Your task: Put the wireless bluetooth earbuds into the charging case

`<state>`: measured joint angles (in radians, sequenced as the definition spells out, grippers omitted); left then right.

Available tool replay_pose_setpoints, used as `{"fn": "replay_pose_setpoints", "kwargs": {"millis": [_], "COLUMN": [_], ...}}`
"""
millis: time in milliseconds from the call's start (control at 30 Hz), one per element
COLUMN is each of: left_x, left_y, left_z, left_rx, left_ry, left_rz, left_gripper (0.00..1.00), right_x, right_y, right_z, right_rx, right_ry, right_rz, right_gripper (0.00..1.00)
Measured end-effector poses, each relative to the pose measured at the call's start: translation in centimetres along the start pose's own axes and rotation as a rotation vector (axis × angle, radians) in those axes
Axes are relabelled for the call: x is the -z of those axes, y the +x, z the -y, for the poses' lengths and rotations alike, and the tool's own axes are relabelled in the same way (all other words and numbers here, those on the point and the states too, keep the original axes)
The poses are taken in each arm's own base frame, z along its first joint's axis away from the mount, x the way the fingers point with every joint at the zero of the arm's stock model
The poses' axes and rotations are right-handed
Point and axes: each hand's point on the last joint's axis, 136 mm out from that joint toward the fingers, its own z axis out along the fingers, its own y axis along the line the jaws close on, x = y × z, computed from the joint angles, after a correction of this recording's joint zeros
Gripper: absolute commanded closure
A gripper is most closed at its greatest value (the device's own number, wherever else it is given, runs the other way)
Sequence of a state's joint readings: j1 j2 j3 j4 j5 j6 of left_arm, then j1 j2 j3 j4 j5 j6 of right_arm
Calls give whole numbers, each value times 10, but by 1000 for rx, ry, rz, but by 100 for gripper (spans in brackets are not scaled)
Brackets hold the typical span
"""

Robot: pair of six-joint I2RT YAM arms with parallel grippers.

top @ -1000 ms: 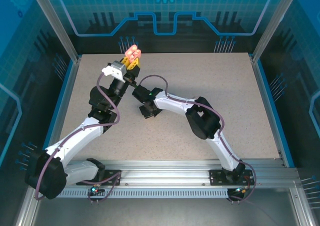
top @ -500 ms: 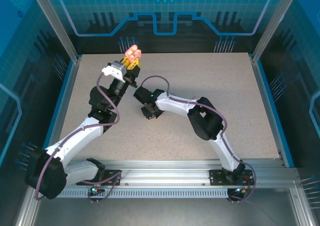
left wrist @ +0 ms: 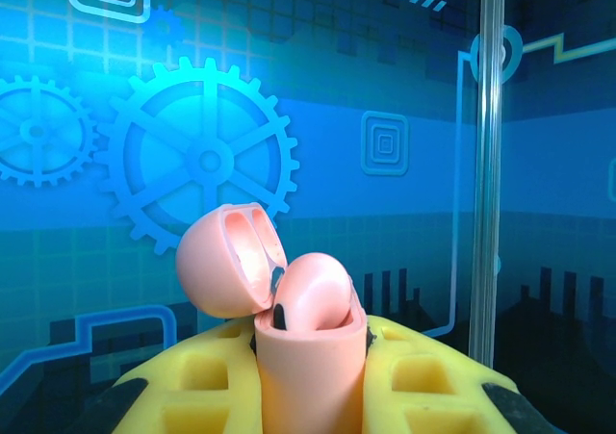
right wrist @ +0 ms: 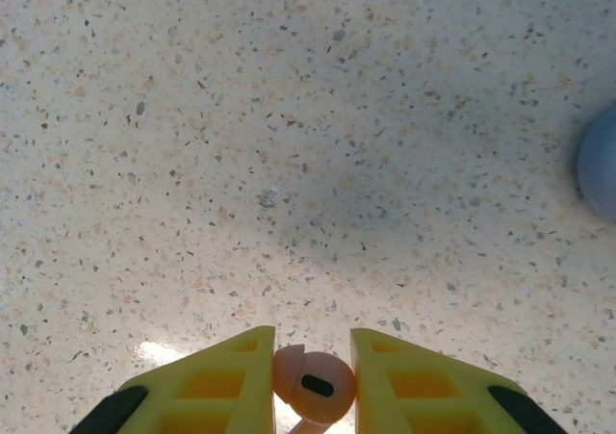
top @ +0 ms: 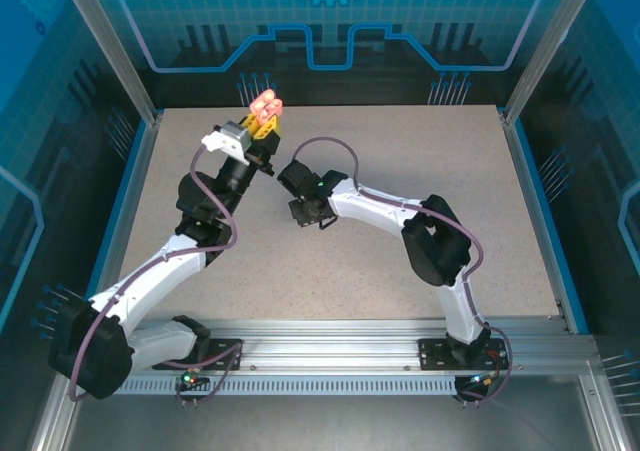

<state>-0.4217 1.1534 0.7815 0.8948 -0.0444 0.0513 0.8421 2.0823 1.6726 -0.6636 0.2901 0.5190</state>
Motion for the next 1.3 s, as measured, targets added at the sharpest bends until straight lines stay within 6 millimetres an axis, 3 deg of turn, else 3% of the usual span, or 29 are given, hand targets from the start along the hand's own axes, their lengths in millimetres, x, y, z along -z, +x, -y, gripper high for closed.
{"fn": "replay_pose_setpoints", "kwargs": {"millis": [167, 333, 500, 767, 967, 1133, 1300], "left_x": [0, 1, 3, 3, 2, 2, 2], "left_y": [-1, 3, 6, 17, 34, 45, 55], "left_z": [2, 8, 19, 40, 59, 72, 82], "left_rx": [1, 6, 21, 33, 51, 66, 77], "left_ry": [13, 46, 111, 221, 288, 325, 350], "left_rz": [1, -8, -17, -42, -81, -107, -129], "left_gripper": [100, 100, 100, 100, 100, 100, 100], "right_x": [10, 45, 119, 263, 338, 373, 380], "right_y": [5, -2, -33, -74, -86, -94, -99], "right_z": [15, 33, 51, 86, 98, 90, 74], "right_rx": [-17, -45, -73, -81, -37, 28, 112], "right_ry": [21, 27, 14, 0, -24, -81, -146], "right_rz": [21, 103, 301, 706, 946, 1073, 1127], "right_gripper": [77, 78, 78, 77, 76, 76, 76]}}
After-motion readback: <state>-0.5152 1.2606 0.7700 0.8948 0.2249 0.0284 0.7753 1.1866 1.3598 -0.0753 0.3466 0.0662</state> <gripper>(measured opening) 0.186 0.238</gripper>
